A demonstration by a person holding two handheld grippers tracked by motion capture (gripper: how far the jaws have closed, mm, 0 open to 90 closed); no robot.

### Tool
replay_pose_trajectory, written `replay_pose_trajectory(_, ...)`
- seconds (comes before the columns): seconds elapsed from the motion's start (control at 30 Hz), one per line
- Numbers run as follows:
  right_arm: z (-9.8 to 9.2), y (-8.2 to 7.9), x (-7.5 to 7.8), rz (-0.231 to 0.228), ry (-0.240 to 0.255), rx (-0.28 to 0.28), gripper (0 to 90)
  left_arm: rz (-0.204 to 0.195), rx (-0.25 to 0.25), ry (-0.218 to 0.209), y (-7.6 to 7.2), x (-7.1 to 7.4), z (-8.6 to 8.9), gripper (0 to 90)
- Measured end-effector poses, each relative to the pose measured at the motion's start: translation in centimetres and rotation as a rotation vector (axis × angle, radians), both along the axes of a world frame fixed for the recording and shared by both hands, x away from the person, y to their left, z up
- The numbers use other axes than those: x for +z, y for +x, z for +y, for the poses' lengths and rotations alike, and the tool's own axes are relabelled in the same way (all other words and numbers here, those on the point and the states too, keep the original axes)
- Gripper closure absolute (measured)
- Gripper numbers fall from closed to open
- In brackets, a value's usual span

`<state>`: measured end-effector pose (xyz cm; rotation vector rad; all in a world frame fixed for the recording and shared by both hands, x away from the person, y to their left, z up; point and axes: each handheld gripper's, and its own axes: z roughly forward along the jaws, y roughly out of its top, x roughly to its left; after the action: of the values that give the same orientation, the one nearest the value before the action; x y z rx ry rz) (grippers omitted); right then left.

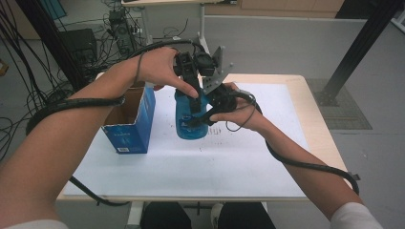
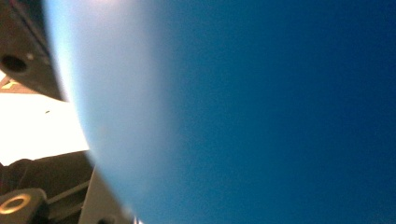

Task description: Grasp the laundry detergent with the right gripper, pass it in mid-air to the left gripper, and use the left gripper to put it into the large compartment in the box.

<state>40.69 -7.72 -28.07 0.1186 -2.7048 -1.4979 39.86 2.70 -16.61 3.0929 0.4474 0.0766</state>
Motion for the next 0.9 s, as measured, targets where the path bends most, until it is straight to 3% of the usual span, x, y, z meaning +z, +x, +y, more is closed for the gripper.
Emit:
replay_pose_trajectory(0.53,0.04,0.06,-0.01,-0.001,0.002,-0.001,43.3,0.002,0.0,0.011,-0.01,-0.03,0.09,8.1)
replay_pose_trajectory(0.73,-0.01,-0.01,0.04,-0.006,-0.001,0.0,43.3,0.008,-0.014,0.002,-0.08,0.08,0.05,23.7)
replay_pose_trajectory(0.9,-0.11,0.0,0.0,-0.01,-0.004,-0.001,43.3,0.031,-0.024,-0.006,-0.19,0.06,-0.05,30.0)
